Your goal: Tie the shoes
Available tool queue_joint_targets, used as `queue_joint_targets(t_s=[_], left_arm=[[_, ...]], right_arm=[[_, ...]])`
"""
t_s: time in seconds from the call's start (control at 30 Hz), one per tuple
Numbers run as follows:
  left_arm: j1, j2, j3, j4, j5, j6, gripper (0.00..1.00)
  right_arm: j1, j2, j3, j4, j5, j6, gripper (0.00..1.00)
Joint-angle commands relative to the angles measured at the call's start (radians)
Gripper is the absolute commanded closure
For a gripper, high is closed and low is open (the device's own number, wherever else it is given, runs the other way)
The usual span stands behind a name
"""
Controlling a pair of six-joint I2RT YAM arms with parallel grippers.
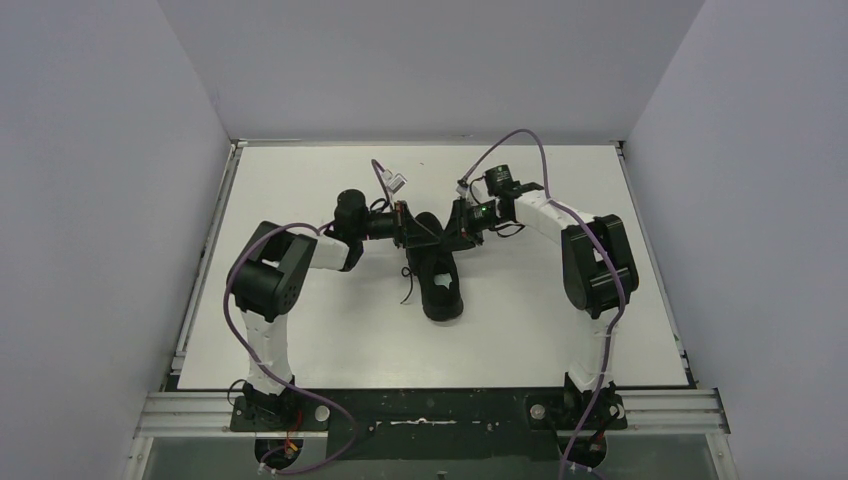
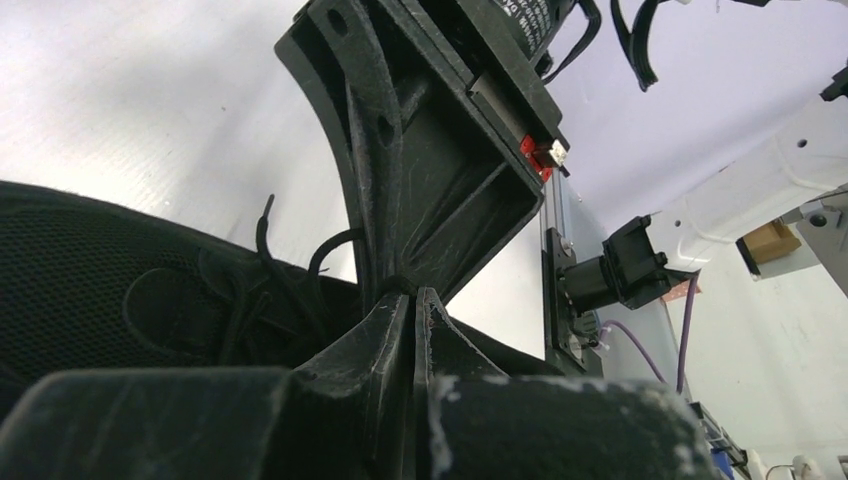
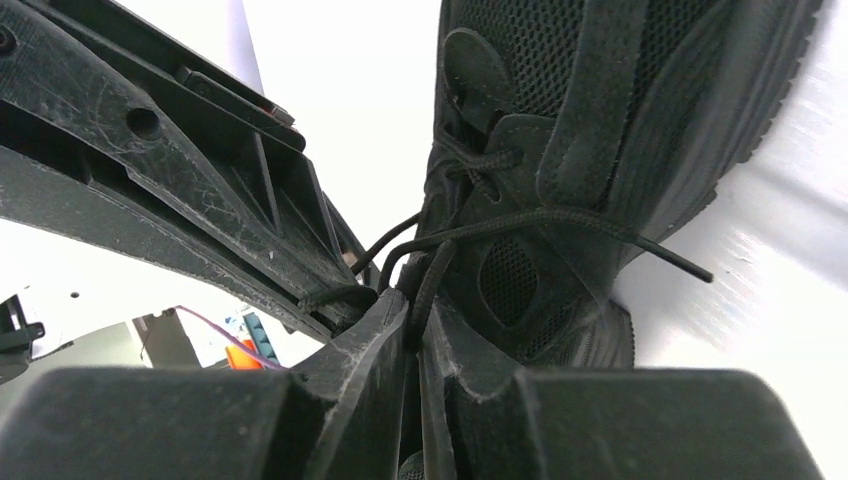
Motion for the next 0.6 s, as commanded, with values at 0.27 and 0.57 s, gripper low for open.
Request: queue_joint_targets(t_s=[0.27, 0.57], left_arm=[[0.002, 0.057, 0.024, -0.111, -0.043, 0.07, 1.0], [0.0, 0.061, 0.043, -0.108, -0.024, 0.053, 1.0]], right_arm=[[-0.024, -0.096, 0.007, -0.053, 0.067, -0.029, 0.79], [-0.038, -0.166, 0.079, -0.269, 0.19, -0.262, 0.71]])
